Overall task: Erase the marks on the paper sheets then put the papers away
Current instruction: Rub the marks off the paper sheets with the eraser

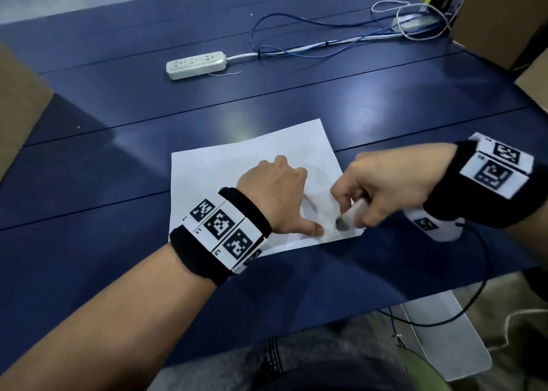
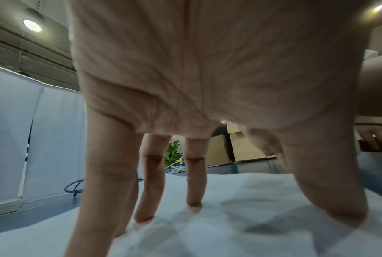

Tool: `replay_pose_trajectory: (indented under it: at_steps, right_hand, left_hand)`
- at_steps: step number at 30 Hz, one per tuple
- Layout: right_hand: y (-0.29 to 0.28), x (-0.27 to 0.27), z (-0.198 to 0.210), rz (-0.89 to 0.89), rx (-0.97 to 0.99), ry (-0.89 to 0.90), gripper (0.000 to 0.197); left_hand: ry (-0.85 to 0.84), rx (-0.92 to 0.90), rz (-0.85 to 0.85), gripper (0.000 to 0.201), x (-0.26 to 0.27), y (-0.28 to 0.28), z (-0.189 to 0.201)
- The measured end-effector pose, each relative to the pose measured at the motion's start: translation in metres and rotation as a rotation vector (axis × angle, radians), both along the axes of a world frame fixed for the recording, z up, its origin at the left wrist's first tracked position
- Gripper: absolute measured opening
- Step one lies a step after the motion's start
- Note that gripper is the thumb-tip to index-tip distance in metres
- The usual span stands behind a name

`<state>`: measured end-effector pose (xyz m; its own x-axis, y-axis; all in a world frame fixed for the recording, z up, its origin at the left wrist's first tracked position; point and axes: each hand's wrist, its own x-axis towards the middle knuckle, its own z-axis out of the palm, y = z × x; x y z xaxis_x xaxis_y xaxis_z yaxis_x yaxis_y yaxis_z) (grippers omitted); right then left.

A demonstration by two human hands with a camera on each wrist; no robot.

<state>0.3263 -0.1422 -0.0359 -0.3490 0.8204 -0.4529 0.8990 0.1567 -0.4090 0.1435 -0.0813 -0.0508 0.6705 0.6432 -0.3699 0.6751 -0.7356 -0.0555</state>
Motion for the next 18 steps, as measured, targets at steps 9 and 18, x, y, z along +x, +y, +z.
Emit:
replay_pose_trajectory:
  at_steps: [9,18]
  right_hand:
    - [0.009,0.005,-0.001,-0.057,0.090,-0.088,0.014]
    - [0.019,0.014,-0.003,-0.094,0.178,-0.069,0.012]
  left_hand:
    - [0.011,0.004,-0.008,0.085,0.000,-0.001,0.000]
    - [0.018,0.015,-0.017,0.084,-0.001,-0.002,0.000]
